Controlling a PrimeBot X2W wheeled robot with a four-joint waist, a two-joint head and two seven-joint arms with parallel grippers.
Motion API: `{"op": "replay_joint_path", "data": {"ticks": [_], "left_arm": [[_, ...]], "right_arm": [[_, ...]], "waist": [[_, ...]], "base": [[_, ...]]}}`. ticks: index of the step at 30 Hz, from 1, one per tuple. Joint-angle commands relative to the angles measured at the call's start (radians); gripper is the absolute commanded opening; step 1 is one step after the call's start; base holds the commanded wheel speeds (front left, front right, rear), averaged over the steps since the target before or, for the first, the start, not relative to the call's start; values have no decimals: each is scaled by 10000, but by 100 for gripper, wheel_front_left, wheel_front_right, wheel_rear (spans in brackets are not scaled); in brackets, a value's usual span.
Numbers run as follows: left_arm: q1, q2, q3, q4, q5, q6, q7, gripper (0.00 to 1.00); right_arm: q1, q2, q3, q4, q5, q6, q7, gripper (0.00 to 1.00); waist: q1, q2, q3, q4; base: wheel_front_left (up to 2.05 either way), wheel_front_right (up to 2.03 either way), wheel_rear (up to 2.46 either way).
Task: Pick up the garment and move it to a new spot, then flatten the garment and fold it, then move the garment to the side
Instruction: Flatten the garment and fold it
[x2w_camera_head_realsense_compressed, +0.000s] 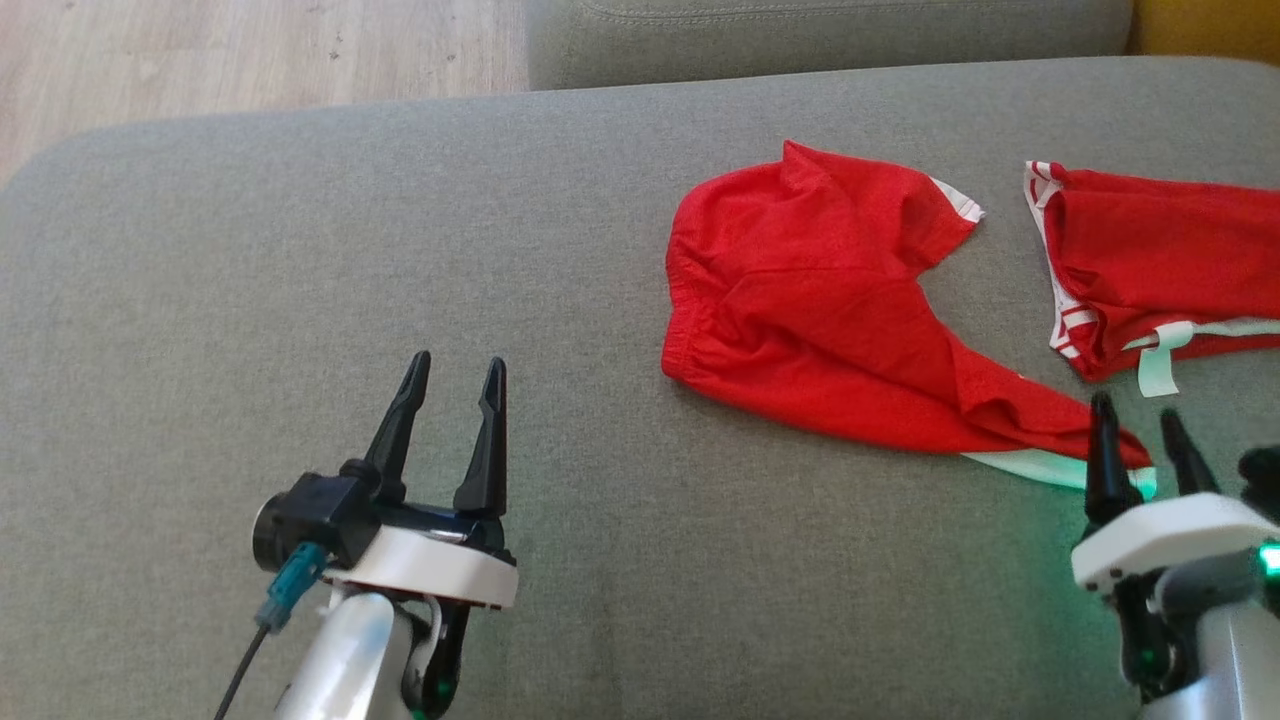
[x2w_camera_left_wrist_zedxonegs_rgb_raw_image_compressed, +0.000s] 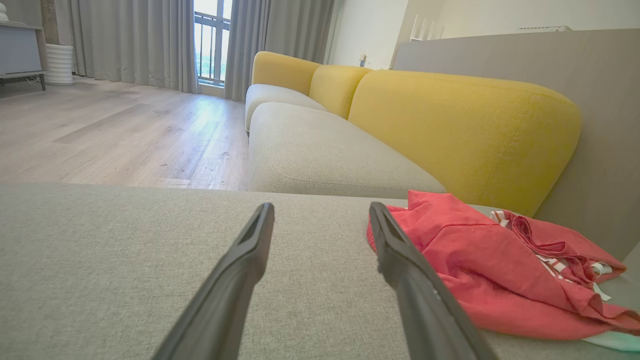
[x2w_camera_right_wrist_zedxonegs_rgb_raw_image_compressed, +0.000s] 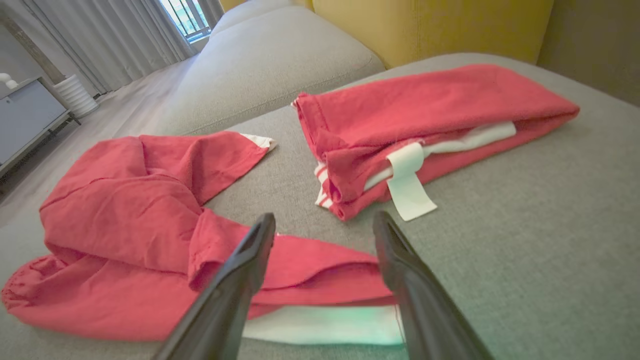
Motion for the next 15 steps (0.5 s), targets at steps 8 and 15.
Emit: {"op": "replay_joint_path", "data": {"ticks": [8, 15], "left_arm": [[-214, 37, 401, -291, 74, -87, -95, 100], [-267, 37, 263, -396, 5, -98, -95, 100]], "right_arm": [[-476, -70, 1680, -1639, -386, 67, -1393, 100], [-197, -70, 3320, -2311, -775, 67, -1691, 100]], "waist": [[0, 0, -74, -25], [0, 0, -54, 243]], "base": [[0, 0, 0], [0, 0, 0]]}}
